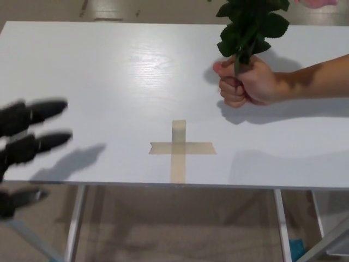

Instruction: Use the left hand to pick up the rose and passes it to a human.

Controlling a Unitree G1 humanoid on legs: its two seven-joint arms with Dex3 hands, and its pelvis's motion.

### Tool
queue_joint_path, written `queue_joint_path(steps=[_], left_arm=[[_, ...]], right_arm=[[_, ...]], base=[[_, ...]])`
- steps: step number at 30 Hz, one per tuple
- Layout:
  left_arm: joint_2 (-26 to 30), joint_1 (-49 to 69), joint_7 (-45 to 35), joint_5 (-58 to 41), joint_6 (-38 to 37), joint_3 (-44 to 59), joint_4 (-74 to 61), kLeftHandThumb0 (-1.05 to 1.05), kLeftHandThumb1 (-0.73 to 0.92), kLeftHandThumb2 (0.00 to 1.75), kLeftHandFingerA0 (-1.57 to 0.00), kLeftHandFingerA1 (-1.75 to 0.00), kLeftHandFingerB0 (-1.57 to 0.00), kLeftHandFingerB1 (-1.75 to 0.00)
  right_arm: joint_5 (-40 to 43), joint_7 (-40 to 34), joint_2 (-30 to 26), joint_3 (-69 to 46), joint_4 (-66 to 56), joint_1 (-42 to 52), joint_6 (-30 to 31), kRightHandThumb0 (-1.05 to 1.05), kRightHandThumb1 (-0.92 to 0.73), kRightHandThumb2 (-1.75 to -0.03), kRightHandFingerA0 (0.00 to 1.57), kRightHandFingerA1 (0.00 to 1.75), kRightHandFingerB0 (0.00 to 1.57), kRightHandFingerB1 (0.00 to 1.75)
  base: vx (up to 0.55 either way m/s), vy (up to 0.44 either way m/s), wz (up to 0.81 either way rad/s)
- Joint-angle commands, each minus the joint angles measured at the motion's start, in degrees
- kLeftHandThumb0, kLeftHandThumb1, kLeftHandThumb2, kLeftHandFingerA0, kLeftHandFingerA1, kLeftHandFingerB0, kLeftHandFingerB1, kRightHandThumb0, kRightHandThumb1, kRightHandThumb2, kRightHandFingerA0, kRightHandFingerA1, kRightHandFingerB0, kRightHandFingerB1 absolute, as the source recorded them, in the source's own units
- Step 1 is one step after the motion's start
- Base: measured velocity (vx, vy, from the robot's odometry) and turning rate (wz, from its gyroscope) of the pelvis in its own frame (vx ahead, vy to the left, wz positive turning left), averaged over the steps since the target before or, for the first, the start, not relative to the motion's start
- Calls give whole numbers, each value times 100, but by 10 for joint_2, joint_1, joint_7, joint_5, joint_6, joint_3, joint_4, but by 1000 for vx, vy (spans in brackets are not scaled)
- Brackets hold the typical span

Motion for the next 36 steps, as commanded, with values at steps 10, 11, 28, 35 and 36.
queue_joint_path(steps=[10, 11, 28, 35, 36], left_arm=[[-75, 197, -91, -10, -137, 0, 206, -44, 55, 66, -32, -48, -18, -38], [-75, 182, -48, 22, -140, -8, 255, -44, 55, 66, -32, -48, -18, -38], [-61, -89, 417, 203, -120, -127, 789, -73, 51, 57, -28, -34, -27, -30], [-19, -60, 398, 199, -159, -145, 811, -71, 49, 57, -32, -34, -28, -31], [-22, -62, 403, 194, -164, -142, 813, -71, 49, 57, -32, -34, -28, -31]], right_arm=[[-13, -2, -6, 16, 3, 42, -3, -56, -80, -64, 63, 54, 53, 40], [-13, -1, -5, 17, 4, 44, -3, -56, -80, -64, 63, 54, 53, 40], [-13, -6, 2, 27, 4, 41, -2, -57, -82, -65, 63, 57, 42, 35], [-10, -6, 12, 28, 4, 52, -5, -58, -65, -101, 57, 66, 35, 52], [-9, -7, 12, 28, 4, 52, -5, -58, -65, -101, 57, 66, 35, 52]], base=[[0, 0, 0], [0, 0, 0], [0, 0, 0], [0, 0, 0], [0, 0, 0]])
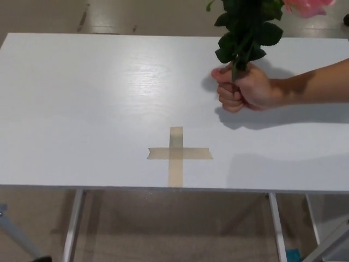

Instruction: Use the left hand to pick up the rose and passes it to a human.

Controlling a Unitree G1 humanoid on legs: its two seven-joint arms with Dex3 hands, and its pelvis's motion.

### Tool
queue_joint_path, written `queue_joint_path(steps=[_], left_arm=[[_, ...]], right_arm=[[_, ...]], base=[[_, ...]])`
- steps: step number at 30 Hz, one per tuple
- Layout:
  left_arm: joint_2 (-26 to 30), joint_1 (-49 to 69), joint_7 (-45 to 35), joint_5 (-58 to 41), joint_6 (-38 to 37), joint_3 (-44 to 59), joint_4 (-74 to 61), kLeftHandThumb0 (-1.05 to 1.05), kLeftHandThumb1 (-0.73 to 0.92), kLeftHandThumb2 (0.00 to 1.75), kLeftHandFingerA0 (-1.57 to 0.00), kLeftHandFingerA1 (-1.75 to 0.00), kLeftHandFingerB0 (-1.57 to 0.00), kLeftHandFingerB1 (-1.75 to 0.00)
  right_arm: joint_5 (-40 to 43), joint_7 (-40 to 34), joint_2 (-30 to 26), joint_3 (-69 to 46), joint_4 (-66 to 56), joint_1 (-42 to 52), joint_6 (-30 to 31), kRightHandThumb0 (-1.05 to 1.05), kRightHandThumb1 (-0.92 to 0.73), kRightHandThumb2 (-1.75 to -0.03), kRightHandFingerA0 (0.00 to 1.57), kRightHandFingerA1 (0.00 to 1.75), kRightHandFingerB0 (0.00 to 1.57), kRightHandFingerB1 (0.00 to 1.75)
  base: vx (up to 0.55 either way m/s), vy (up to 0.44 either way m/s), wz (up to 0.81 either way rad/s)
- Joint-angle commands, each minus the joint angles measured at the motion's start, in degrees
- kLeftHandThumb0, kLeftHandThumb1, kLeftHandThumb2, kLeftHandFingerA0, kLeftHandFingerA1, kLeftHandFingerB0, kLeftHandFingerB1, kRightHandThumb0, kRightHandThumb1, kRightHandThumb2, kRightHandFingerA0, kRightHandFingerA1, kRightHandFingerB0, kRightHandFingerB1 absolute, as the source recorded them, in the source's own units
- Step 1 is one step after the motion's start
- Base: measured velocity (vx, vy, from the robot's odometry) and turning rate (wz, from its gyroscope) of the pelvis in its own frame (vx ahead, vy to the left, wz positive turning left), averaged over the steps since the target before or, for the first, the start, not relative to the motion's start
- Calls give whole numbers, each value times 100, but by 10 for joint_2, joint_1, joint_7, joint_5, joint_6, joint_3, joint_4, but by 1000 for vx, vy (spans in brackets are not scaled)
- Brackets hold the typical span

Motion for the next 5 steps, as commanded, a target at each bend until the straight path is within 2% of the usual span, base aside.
queue_joint_path(steps=[1, 2, 4, 5], left_arm=[[34, -32, 236, 105, -84, -35, 178, -71, 49, 57, -32, -34, -28, -31], [34, -33, 237, 104, -86, -37, 182, -71, 49, 57, -32, -34, -28, -31], [29, -42, 223, 102, -104, -41, 177, -63, 45, 55, -54, -39, -32, -32], [29, -42, 223, 102, -104, -41, 177, -63, 45, 55, -54, -39, -32, -32]], right_arm=[[-8, -7, 12, 5, 3, 27, -5, -58, -65, -101, 57, 66, 35, 52], [-8, -7, 12, 5, 3, 27, -5, -58, -65, -101, 57, 66, 35, 52], [-4, -6, 10, 1, 3, 24, -3, -59, -65, -101, 56, 65, 34, 51], [-4, -6, 10, 1, 3, 24, -3, -59, -65, -101, 56, 65, 34, 51]], base=[[0, 0, 0], [0, 0, 0], [0, 0, 0], [0, 0, 0]])
